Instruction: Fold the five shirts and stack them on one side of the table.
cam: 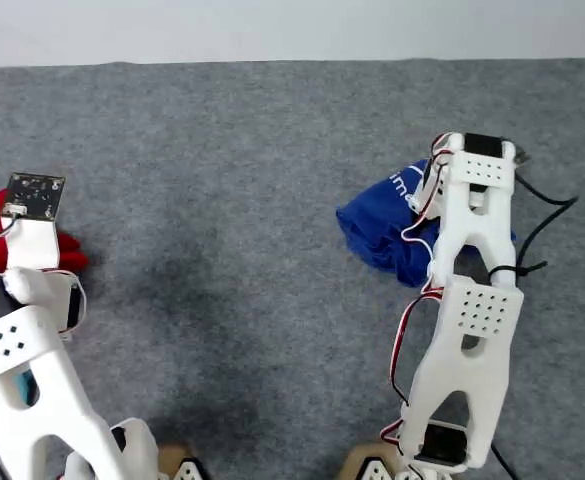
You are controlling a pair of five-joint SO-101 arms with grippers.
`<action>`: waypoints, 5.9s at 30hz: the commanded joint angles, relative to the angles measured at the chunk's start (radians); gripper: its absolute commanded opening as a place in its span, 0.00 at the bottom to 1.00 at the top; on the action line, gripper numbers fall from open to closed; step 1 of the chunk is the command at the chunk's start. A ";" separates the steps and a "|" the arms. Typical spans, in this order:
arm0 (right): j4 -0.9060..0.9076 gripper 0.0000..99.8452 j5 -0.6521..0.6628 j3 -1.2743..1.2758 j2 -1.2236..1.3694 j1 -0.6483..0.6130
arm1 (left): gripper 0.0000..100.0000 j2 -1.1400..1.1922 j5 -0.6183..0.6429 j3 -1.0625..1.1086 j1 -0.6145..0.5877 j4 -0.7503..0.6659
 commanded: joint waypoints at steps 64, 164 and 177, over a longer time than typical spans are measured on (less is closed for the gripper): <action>0.133 0.01 1.195 -0.103 -0.091 0.769 | 0.01 -0.018 0.008 -0.004 0.002 0.063; 0.133 0.01 1.111 0.842 -0.889 0.282 | 0.12 0.643 -0.347 -0.707 -0.242 -0.040; 0.131 0.01 1.112 0.842 -0.881 0.282 | 0.23 0.603 -0.318 -0.834 -0.250 0.011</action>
